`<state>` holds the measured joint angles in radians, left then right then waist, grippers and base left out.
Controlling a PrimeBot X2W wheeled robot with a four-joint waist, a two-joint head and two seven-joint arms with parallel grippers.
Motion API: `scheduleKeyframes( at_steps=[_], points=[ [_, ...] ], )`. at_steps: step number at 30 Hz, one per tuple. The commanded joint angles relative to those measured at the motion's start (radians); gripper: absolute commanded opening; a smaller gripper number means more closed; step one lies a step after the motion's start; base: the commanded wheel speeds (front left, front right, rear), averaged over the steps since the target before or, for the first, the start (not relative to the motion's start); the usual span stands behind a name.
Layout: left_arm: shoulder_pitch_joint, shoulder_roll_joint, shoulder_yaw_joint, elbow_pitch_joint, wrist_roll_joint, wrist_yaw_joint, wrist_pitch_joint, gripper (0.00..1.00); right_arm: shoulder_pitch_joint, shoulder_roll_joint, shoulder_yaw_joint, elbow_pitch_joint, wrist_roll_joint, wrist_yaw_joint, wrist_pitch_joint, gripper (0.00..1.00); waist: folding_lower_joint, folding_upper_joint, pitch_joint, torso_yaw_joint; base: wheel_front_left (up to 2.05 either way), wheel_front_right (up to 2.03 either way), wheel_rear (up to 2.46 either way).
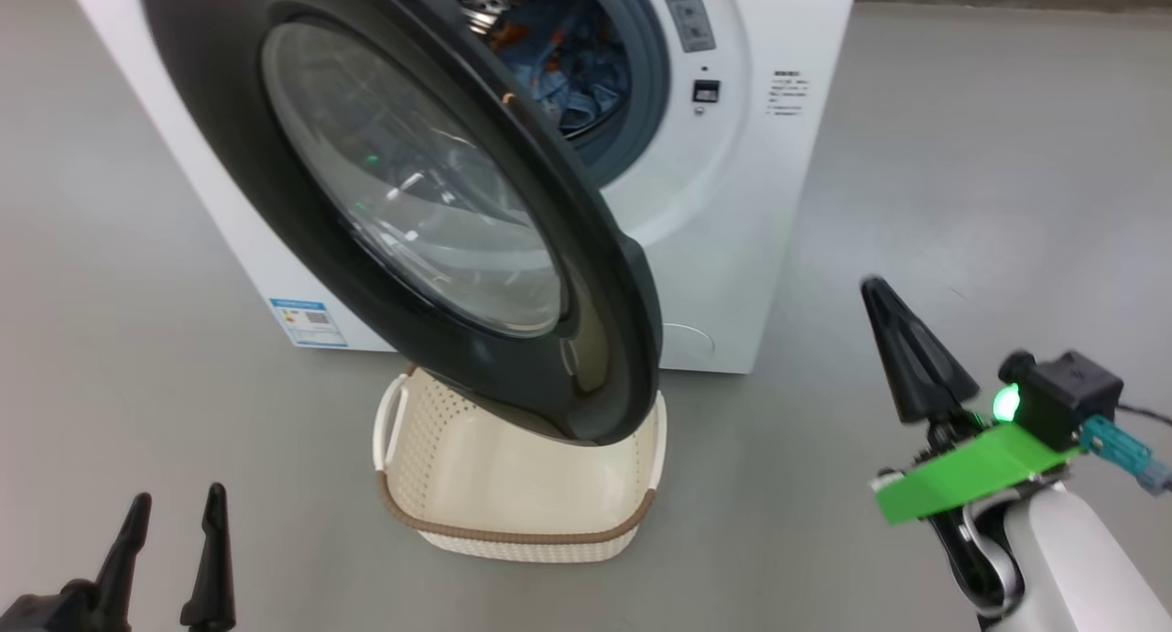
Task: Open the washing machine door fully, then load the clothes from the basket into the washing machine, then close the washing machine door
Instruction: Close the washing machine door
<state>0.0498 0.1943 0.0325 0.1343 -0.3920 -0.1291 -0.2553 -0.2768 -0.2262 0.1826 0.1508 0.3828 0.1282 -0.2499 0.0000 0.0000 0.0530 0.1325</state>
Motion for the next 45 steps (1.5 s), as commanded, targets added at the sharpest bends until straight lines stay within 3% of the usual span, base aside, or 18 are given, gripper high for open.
scheduleKeyframes(
  at_steps=[1, 13, 26, 33, 45],
  points=[
    [-0.011, 0.016, 0.033, -0.03, 0.01, -0.002, -0.006, 1.0, -0.046, -0.005, 0.033, -0.039, 0.009, 0.003, -0.012, 0.0, 0.0, 0.0, -0.01, 0.022, 0.0, 0.0, 0.0],
    [-0.014, 0.013, 0.028, -0.046, 0.011, -0.002, -0.006, 1.0, -0.174, 0.035, 0.24, -0.134, 0.011, 0.003, -0.012, 0.0, 0.0, 0.0, -0.01, 0.083, 0.0, 0.0, 0.0],
    [-0.019, -0.002, 0.014, -0.046, 0.009, -0.002, -0.006, 1.0, -0.141, 0.056, 0.457, -0.006, 0.063, 0.003, -0.012, 0.0, 0.0, 0.0, 0.002, 0.141, 0.0, 0.0, 0.0],
    [-0.035, -0.013, 0.013, -0.045, 0.007, -0.002, -0.006, 1.0, -0.116, 0.05, 0.489, 0.082, 0.087, 0.003, -0.012, 0.0, 0.0, 0.0, 0.034, 0.159, 0.0, 0.0, 0.0],
    [-0.071, -0.023, 0.004, -0.042, 0.002, -0.002, -0.006, 1.0, -0.135, 0.04, 0.434, 0.163, 0.084, 0.003, -0.012, 0.0, 0.0, 0.0, 0.097, 0.161, 0.0, 0.0, 0.0]
  ],
)
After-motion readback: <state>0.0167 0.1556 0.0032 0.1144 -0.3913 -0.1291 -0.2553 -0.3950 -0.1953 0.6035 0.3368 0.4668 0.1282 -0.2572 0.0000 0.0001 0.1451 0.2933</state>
